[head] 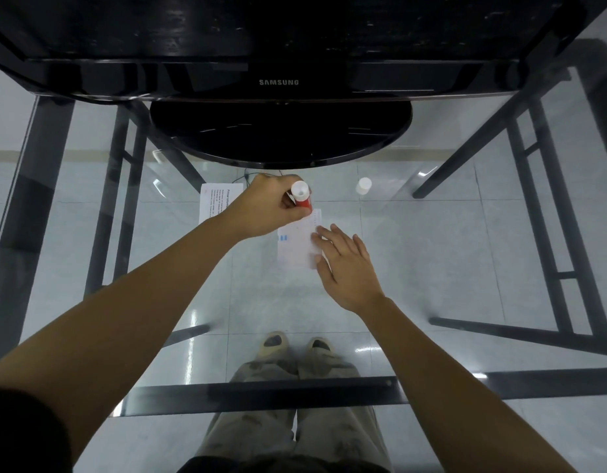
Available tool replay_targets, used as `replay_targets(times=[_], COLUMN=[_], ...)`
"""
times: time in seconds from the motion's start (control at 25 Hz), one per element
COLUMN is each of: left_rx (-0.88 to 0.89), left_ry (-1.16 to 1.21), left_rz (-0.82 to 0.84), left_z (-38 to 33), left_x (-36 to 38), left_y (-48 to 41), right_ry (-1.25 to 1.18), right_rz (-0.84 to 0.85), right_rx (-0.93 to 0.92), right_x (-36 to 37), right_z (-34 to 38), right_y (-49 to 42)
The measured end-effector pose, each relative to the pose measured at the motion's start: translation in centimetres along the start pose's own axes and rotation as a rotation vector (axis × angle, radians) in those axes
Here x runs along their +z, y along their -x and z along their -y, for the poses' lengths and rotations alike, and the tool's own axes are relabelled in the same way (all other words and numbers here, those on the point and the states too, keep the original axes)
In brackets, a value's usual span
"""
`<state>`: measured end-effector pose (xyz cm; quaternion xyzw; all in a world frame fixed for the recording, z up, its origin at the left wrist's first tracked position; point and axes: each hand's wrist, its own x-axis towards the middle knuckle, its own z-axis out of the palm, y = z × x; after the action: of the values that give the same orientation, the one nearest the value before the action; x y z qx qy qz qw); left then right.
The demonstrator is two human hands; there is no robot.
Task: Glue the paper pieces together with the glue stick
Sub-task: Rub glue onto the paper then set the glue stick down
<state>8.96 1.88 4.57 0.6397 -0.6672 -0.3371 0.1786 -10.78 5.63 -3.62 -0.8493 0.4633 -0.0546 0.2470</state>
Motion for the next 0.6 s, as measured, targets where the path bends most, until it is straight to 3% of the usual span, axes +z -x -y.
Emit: replay_targets(times=[0.16, 0.36, 0.6], left_rx=[0.018, 0.046, 0.077], left_ry=[0.069, 0.075, 0.068], left_rz=[0.071, 0.209, 0.268], left_z=[0.7, 0.9, 1.0], left_x=[0.4, 2.0, 2.3], left_y=[2.7, 3.9, 3.2], right_ry=[0.044, -0.152, -0.184], right_rz=[0.072, 0.032, 0.035], right_rx=[-0.076, 0.001, 0.010], right_x=[-1.6, -2.0, -1.8], right_z=[-1.1, -1.0, -1.3], right_y=[-0.3, -0.6, -0.6])
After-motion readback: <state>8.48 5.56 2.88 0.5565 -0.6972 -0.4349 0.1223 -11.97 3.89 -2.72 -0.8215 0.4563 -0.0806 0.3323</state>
